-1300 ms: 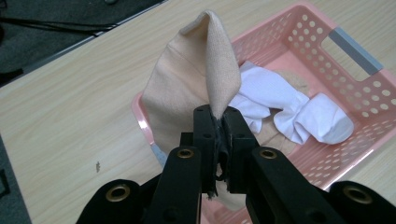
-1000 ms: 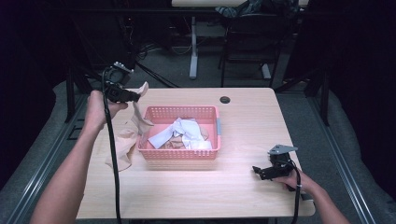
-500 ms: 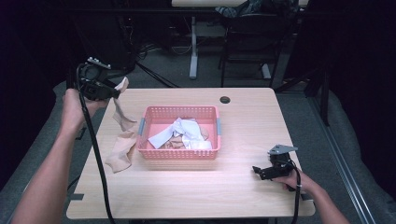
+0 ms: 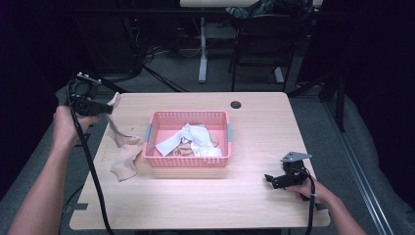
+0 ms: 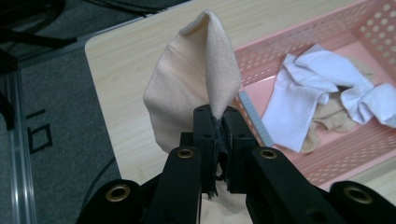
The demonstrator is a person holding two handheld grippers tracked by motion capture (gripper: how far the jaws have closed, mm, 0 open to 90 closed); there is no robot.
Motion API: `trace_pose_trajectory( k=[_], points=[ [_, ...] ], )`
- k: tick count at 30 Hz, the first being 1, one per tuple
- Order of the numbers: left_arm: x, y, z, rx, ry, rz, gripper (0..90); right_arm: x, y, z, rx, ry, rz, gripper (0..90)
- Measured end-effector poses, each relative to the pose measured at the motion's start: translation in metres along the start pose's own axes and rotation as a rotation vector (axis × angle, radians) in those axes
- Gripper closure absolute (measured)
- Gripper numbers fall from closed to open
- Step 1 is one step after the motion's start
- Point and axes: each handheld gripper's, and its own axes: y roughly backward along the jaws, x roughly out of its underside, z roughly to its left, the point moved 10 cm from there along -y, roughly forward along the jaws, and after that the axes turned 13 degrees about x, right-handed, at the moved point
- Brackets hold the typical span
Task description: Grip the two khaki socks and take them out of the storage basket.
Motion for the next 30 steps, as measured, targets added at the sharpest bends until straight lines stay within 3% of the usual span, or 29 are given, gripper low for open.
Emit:
trace_pose_trajectory(
  k=[15,30],
  points=[
    [0.046,-0.046,0.024,0.025,0.100,0.059,85.6,0.000,0.000,0.000,0.000,0.000,0.000,0.0],
    [0.075,-0.093,0.027,0.046,0.130,0.121,85.4,0.000,0.000,0.000,0.000,0.000,0.000,0.0]
  ],
)
